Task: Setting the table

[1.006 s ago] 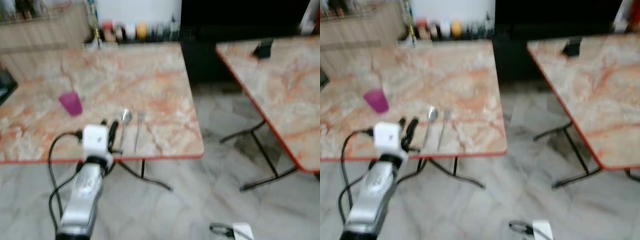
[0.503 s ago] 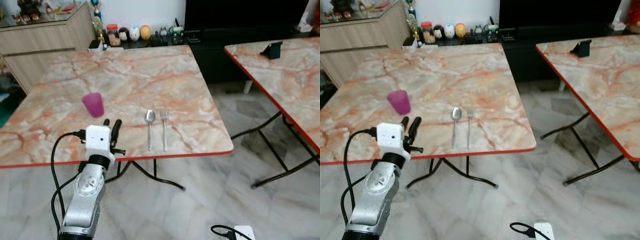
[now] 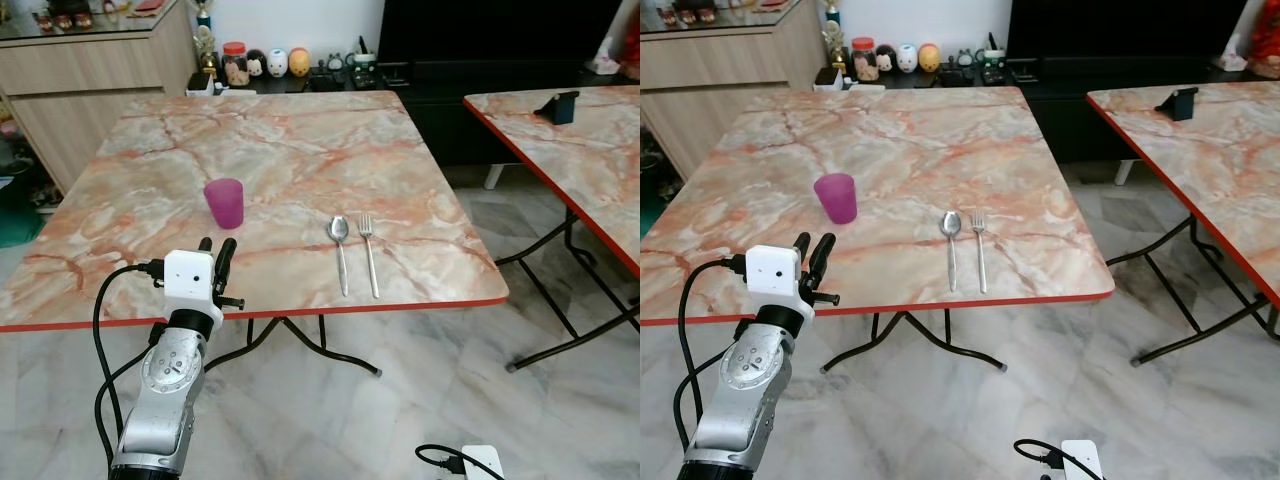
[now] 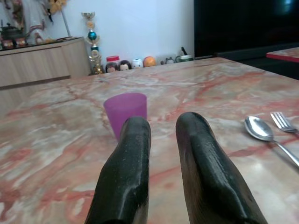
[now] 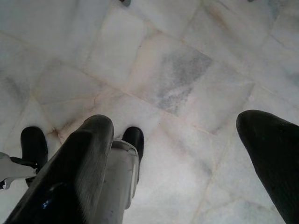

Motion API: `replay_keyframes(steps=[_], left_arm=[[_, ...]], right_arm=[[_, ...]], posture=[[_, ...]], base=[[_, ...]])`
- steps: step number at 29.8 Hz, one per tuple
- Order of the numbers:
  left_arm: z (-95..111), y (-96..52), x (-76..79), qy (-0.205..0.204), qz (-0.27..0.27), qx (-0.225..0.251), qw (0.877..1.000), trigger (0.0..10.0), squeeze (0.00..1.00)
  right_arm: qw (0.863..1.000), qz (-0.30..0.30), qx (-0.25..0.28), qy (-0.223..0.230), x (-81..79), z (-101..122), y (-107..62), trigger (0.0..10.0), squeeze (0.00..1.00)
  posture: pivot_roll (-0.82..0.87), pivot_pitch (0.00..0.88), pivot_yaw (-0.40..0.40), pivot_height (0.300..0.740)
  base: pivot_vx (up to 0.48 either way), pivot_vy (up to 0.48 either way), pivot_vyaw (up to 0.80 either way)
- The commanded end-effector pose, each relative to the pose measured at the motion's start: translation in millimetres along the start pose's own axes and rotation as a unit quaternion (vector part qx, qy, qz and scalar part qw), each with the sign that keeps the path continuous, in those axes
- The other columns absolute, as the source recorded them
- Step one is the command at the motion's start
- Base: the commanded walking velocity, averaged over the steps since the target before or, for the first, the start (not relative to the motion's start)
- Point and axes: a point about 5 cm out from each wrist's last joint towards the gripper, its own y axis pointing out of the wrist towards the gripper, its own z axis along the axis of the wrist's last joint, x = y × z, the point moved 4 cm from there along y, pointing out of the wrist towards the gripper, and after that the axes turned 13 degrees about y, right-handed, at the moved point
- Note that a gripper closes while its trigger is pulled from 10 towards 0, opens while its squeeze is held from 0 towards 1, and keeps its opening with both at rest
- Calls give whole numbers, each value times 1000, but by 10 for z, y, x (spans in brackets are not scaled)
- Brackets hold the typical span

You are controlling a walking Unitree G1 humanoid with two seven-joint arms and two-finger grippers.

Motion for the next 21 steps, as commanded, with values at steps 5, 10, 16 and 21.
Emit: replay_keyframes(steps=[5, 10, 16, 21], left_arm=[[41, -2, 19, 2, 0, 7, 1000, 10000, 0], [82, 23, 28, -4, -2, 16, 1000, 10000, 0], [65, 16, 51, -4, -5, 11, 1000, 10000, 0], [57, 20, 45, -7, -4, 10, 1000, 10000, 0]], right_arm=[[1000, -6, 3, 3, 57, 9, -4, 10000, 0], [1000, -5, 4, 2, 54, 12, -4, 10000, 0], [1000, -8, 5, 0, 60, 10, -5, 10000, 0], [1000, -8, 4, -8, 63, 7, -6, 10000, 0]], posture=[[-36, 0, 8, 732], [-25, 0, 9, 732], [-34, 0, 16, 732], [-33, 0, 14, 732]], base=[[0, 0, 0], [0, 0, 0], [0, 0, 0], [0, 0, 0]])
